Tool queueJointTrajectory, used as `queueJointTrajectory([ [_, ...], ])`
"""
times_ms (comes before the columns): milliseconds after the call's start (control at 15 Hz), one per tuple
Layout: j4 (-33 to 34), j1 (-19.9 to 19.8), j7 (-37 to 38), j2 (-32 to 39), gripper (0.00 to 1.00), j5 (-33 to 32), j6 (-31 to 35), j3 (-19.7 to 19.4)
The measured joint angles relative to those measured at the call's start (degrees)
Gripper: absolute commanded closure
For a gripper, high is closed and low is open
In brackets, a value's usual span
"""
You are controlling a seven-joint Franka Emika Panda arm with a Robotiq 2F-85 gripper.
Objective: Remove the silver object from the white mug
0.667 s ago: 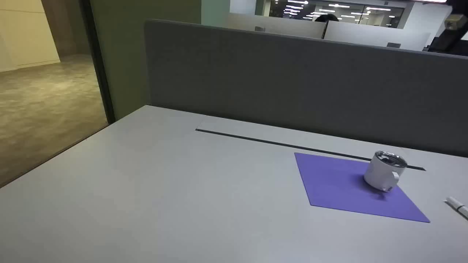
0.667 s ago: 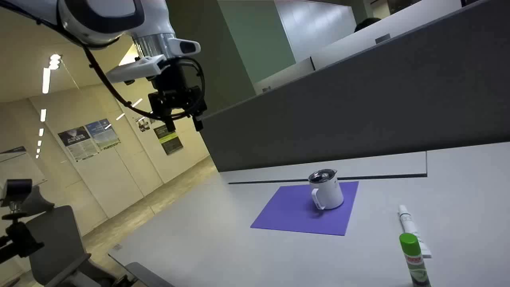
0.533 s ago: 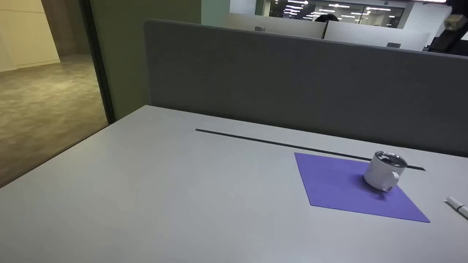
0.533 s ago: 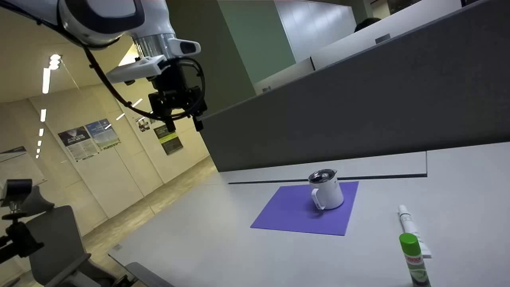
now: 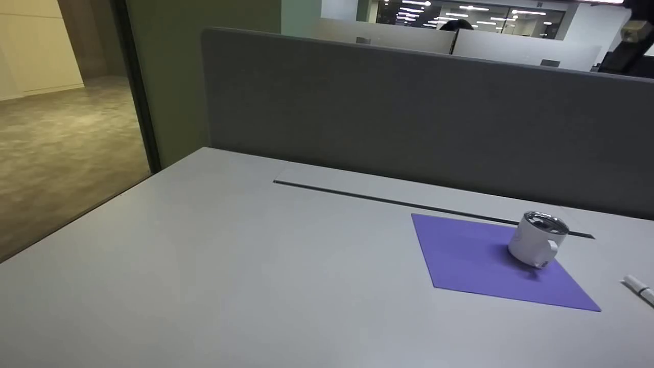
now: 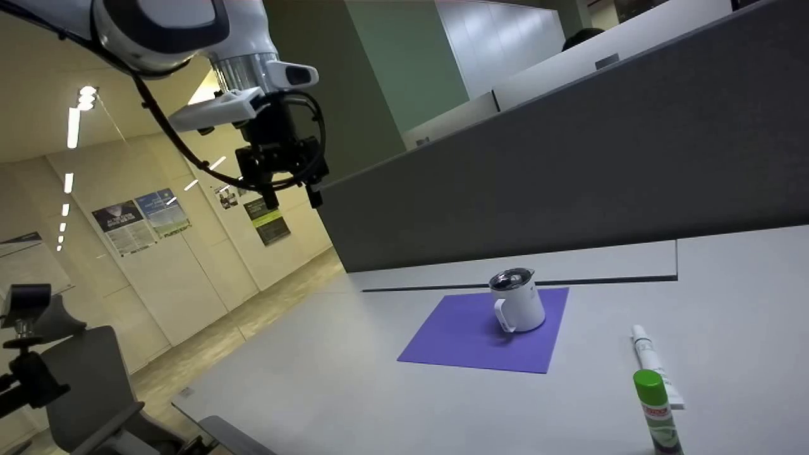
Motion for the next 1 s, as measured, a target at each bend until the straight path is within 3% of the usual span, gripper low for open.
queueJointTrajectory([
  [267,-0.12,-0.84,-2.95,1.48,0.0,-1.79,7.86,1.45],
  [400,-0.07,-0.84,-5.07,3.84,0.25,-2.41,14.3,1.69],
  [667,1.69,-1.0,-9.46,11.95,0.55,-3.36,24.41,1.67],
  [1000,7.97,-3.87,-10.43,25.26,0.89,-7.1,31.41,2.35],
])
